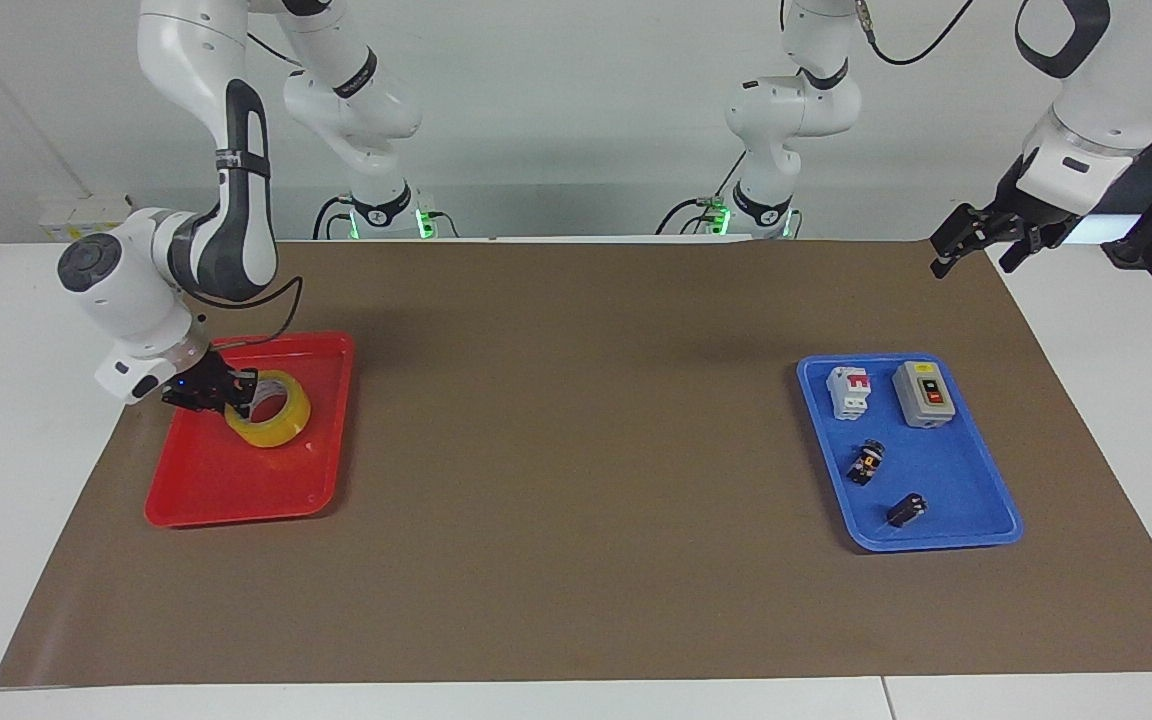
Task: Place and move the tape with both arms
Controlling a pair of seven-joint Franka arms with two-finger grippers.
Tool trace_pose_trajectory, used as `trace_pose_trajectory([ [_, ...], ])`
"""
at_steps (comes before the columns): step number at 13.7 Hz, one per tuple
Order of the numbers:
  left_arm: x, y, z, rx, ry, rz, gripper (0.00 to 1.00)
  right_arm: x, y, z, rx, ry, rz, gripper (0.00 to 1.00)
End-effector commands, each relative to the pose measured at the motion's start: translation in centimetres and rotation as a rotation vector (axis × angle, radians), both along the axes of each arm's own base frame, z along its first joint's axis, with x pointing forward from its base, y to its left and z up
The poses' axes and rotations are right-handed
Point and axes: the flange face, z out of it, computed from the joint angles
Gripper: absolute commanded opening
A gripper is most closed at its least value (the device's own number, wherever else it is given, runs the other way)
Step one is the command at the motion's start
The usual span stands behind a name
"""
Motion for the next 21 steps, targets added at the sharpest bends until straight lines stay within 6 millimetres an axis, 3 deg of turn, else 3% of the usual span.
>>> trace_pose_trajectory([
  [1,-0.7,0.3,0.3,0.020,0.002,-0.008,1.00,0.0,0.1,-0.2,-0.010,-0.037,0.007,0.00],
  [2,-0.7,0.3,0.3,0.020,0.002,-0.008,1.00,0.0,-0.2,-0.6,-0.008,-0.035,0.005,0.00],
  [3,-0.7,0.3,0.3,0.020,0.004,-0.008,1.00,0.1,-0.1,-0.7,-0.008,-0.033,0.006,0.29],
  [4,-0.7,0.3,0.3,0.020,0.001,-0.008,1.00,0.1,-0.3,-0.5,-0.008,-0.033,0.003,0.99],
  [6,-0.7,0.3,0.3,0.020,0.004,-0.008,1.00,1.0,-0.5,1.3,-0.007,-0.035,0.004,1.00],
  [11,-0.7,0.3,0.3,0.020,0.002,-0.008,1.00,3.7,0.9,12.4,0.014,0.015,0.022,1.00],
  [14,-0.7,0.3,0.3,0.020,0.002,-0.008,1.00,3.7,2.4,19.3,0.026,0.031,-0.003,1.00],
  [16,-0.7,0.3,0.3,0.020,0.002,-0.008,1.00,1.8,3.4,23.0,0.024,0.022,0.007,1.00],
  [18,-0.7,0.3,0.3,0.020,0.001,-0.008,1.00,0.4,5.6,25.6,0.021,0.027,-0.003,1.00],
  [21,-0.7,0.3,0.3,0.020,0.002,-0.008,1.00,-0.3,8.6,26.7,0.003,0.051,-0.030,1.00],
])
